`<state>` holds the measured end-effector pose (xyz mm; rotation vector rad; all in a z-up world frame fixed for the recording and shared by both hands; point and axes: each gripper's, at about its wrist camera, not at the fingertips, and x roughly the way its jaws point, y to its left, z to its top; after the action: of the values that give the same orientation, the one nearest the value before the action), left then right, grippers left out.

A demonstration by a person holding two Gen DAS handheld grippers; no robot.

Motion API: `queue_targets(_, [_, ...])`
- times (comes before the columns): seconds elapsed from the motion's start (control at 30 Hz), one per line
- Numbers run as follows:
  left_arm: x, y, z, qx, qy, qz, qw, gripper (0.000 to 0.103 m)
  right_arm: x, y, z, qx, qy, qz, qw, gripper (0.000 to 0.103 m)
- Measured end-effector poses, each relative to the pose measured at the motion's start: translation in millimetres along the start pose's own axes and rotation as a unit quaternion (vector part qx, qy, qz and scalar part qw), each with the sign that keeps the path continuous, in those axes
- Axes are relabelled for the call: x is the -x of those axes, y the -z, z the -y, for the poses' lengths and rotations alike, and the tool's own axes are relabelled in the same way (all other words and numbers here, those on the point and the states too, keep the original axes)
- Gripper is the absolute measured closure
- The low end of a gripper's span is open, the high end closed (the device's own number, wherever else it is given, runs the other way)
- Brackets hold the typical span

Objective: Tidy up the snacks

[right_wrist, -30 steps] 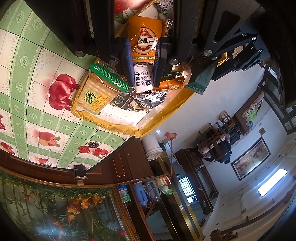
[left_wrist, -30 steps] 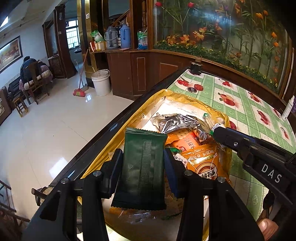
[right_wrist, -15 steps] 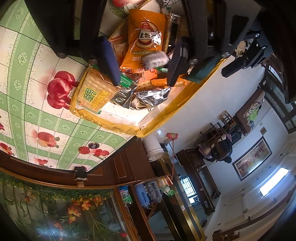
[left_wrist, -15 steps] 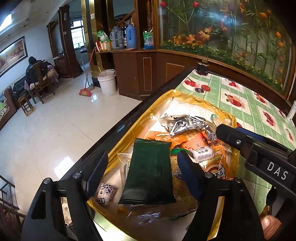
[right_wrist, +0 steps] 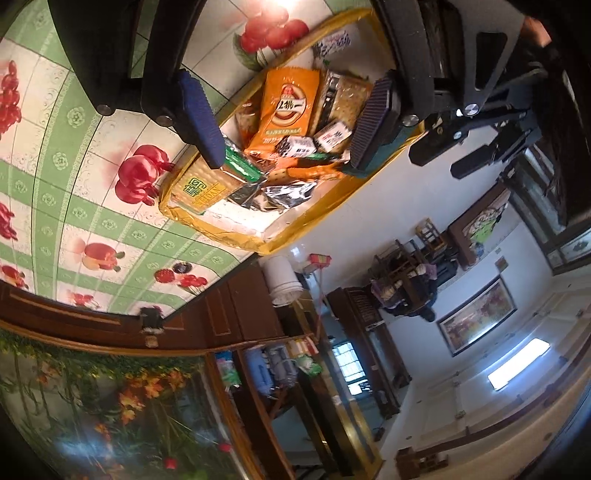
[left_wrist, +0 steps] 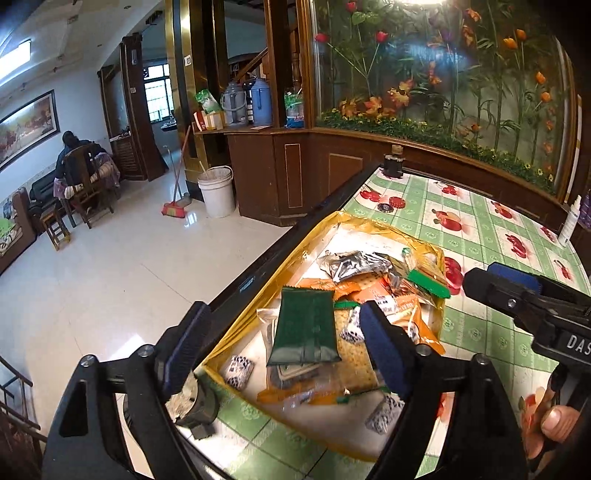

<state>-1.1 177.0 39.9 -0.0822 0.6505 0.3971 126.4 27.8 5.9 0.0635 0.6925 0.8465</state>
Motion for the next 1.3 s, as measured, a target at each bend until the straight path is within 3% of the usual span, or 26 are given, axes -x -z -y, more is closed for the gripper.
queue_targets(0.3, [35, 11, -2, -0.018, -0.004, 0.029, 0.9994, 0.019, 42, 10, -13, 0.05, -0.059, 0.01, 0.997, 0.023])
queue_targets(0.57, [56, 25, 0, -0.035, 0.001, 0.035, 0.9988, 0.019, 55, 19, -43, 0.13, -0.104, -0.02, 0.986, 0.023])
queue_targets(0.87, [70, 46, -7, -0.047, 0.008, 0.031, 0.9984, 0.019, 44, 46, -83, 0.252, -0.074, -0.074, 0.962, 0.022])
queue_targets(1.3, [82, 58, -10, -0.057, 0.0, 0.041, 0.9975, 0.019, 39, 53, -99, 0.292, -0.073, -0.088, 0.95, 0.022])
